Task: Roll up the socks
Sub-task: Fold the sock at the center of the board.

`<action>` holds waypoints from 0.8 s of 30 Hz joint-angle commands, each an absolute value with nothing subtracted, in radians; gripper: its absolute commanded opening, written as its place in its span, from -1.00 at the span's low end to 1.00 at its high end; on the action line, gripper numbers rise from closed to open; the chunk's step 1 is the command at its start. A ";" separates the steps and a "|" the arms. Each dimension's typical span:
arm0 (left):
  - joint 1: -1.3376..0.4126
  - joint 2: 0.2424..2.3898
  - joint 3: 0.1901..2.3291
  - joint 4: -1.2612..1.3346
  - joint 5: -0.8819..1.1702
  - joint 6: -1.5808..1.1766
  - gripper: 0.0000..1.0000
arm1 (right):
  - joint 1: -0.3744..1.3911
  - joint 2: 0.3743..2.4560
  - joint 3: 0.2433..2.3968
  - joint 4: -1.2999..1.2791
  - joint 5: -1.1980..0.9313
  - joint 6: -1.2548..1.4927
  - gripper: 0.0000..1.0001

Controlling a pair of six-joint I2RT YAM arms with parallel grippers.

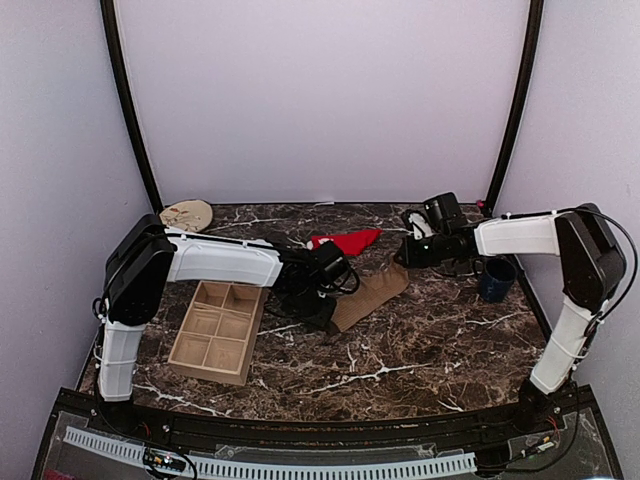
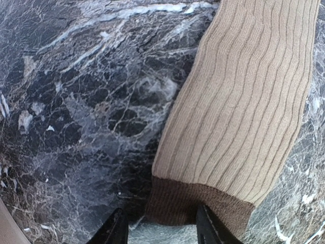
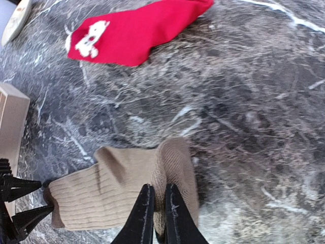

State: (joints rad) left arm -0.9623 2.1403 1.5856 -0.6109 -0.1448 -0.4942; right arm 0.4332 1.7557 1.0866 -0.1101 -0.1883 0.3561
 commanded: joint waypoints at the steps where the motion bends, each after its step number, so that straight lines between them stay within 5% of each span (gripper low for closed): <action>1: -0.957 2.140 1.602 -0.637 -0.136 -0.502 -0.02 | 0.483 1.715 1.088 -0.093 -0.182 0.383 -0.84; 24: -0.957 2.139 1.571 -0.611 -0.109 -0.560 -0.02 | 0.702 1.730 1.073 -0.049 -0.201 0.470 -0.83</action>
